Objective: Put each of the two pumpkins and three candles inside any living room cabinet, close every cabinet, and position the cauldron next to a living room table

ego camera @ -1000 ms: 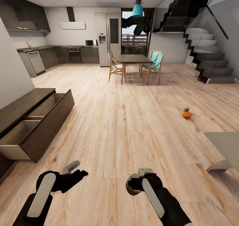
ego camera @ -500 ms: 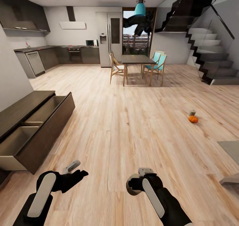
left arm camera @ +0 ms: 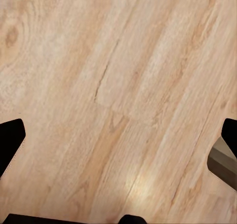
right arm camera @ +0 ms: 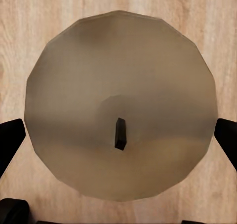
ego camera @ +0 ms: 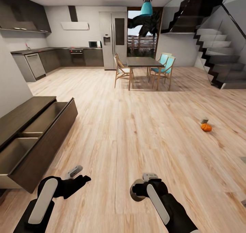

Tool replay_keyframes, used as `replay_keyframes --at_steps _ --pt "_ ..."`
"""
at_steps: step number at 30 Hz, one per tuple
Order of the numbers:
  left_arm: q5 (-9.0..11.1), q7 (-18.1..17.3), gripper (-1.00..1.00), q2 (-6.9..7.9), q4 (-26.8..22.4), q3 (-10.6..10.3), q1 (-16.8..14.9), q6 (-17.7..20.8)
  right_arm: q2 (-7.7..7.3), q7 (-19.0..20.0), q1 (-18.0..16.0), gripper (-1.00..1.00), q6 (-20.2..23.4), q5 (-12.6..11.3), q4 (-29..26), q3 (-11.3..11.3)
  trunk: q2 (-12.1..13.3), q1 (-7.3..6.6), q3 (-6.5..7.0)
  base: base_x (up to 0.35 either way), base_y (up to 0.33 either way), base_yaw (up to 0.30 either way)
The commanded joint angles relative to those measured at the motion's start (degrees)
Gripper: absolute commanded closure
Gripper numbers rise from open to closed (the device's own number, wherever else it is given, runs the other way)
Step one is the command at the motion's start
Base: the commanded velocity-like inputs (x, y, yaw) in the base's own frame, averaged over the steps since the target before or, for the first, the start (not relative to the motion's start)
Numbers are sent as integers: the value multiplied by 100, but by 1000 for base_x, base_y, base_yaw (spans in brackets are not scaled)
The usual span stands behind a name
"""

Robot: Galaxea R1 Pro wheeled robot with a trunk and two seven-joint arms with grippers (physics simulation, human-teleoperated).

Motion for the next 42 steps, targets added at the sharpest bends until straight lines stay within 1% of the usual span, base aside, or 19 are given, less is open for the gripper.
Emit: replay_keyframes --at_steps 1,12,34,42 --pt "60 56 -100 1 -4 0 -4 12 -1 -60 -4 100 9 -61 -6 8 -2 2 -5 306 117 0" --pt "58 56 -100 1 -4 -4 -4 -30 -16 -67 -4 100 0 -59 6 -5 -2 2 -5 309 39 0" --pt "54 56 -100 -5 -4 -4 -4 -32 26 -79 -4 100 1 -54 9 1 -2 2 -4 313 0 0" --pt "62 57 -100 -8 -4 -10 -4 -72 18 -79 -4 100 -22 -60 0 1 -2 2 49 315 0 0"
